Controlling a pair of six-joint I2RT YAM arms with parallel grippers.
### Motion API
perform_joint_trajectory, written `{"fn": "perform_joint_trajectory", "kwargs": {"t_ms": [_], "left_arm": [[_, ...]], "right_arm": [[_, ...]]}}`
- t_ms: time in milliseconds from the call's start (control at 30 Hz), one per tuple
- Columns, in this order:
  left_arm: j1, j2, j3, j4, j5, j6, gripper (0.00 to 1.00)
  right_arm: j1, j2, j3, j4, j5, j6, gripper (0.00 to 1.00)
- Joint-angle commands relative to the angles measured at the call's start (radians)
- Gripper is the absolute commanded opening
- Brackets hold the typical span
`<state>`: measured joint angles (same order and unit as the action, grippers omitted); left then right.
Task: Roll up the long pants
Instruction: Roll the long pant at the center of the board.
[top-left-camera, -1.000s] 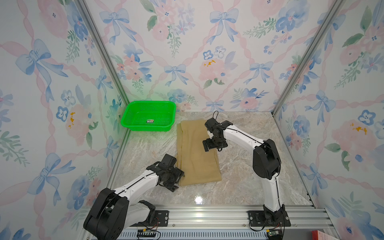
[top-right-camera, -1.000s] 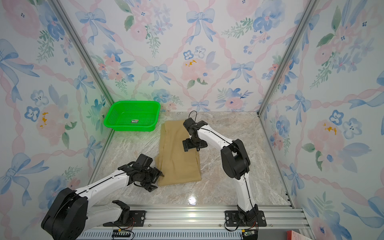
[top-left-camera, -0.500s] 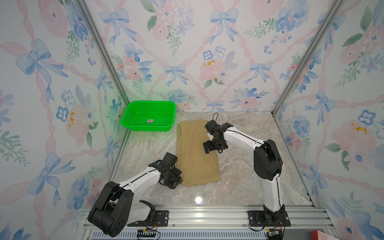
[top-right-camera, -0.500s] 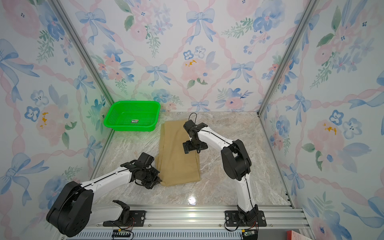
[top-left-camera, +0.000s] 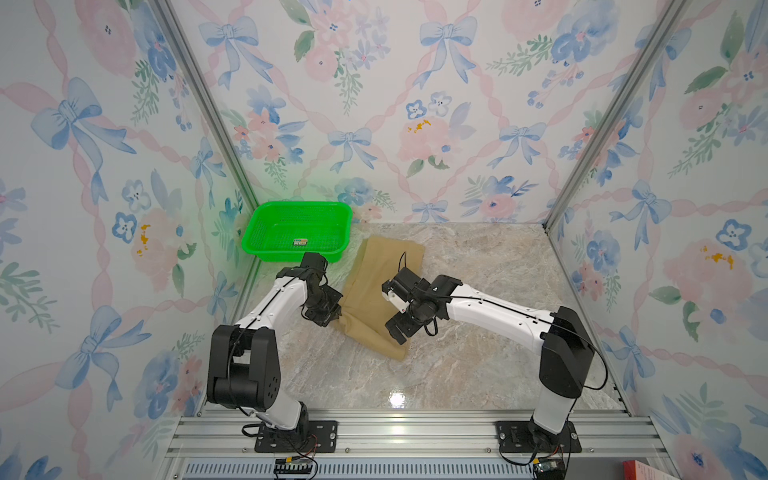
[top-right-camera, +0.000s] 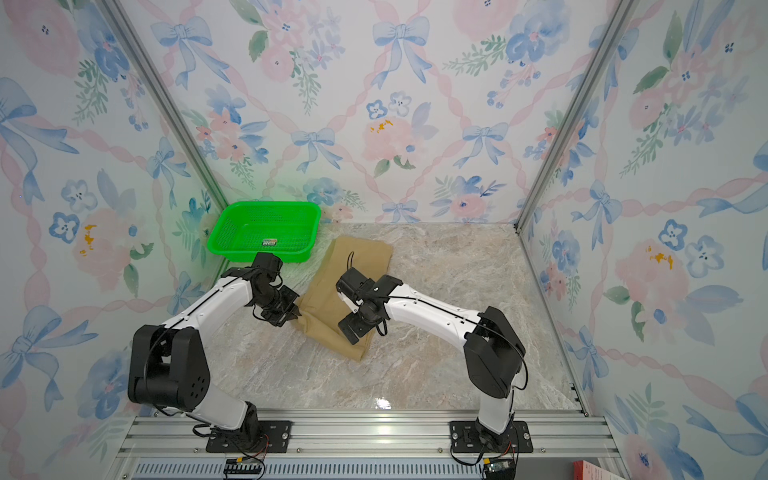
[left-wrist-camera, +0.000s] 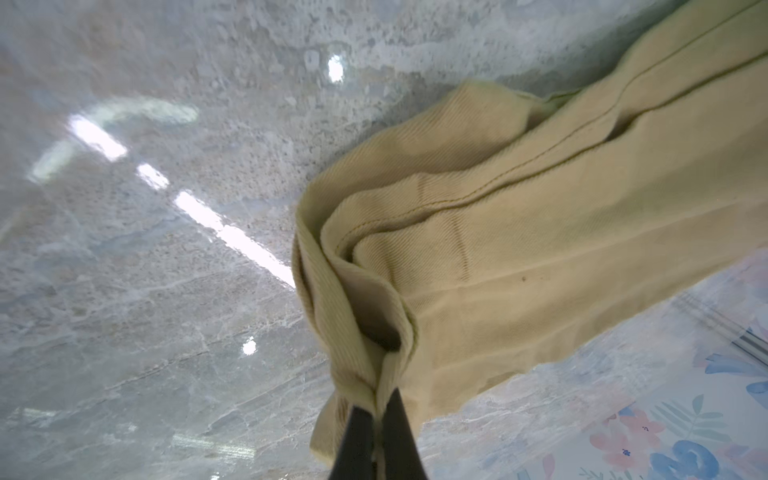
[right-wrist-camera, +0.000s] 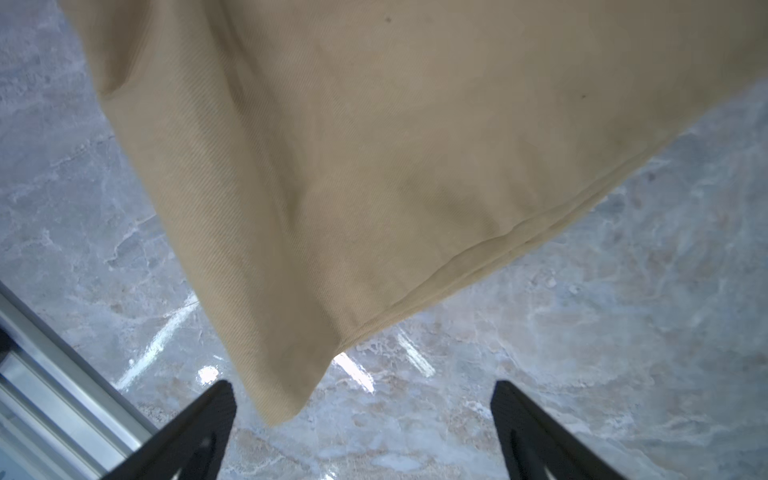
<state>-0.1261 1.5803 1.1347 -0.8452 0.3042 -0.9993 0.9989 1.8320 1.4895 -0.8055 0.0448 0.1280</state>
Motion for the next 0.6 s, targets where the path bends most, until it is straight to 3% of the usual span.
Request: {"fn": "perform_joint_trajectory", "kwargs": {"t_ms": [0, 433, 567], "left_arm": [[0.006, 0.024, 0.054, -0.076, 0.002, 0.051, 0.00], [0.018, -0.103, -0.035, -0.049, 0.033, 0.021, 0.00], [0.026, -0.122, -0.056, -0.042, 0.040, 0.014, 0.00]], "right_arm": [[0.084, -0.003, -0.034, 0.047, 0.059, -0.032, 1.00], [0.135, 0.138, 0.009, 0.051, 0.146, -0.062, 0.99], [0.129, 0.172, 0.014, 0.061, 0.168, -0.068, 0.93]]}}
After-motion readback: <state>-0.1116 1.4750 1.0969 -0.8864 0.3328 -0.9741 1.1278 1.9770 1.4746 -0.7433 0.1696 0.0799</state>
